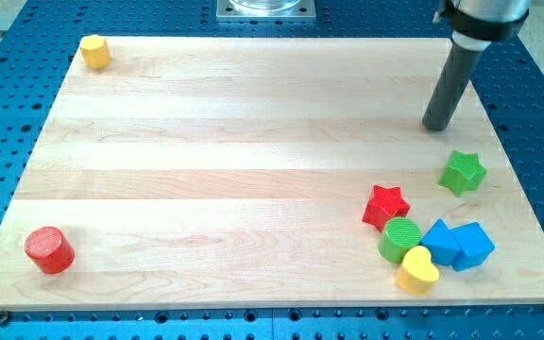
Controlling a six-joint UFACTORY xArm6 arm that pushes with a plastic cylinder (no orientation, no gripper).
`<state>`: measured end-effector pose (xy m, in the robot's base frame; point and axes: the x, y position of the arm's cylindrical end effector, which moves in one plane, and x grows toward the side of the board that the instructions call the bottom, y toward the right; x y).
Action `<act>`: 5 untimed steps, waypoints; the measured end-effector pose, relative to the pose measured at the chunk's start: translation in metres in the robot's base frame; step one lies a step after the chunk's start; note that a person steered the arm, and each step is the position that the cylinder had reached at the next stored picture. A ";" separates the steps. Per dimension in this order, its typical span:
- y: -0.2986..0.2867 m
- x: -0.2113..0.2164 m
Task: Push the green star into the red star
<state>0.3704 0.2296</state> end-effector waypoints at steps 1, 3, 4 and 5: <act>0.001 -0.004; 0.092 0.039; 0.092 0.059; 0.091 0.096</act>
<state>0.4664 0.3207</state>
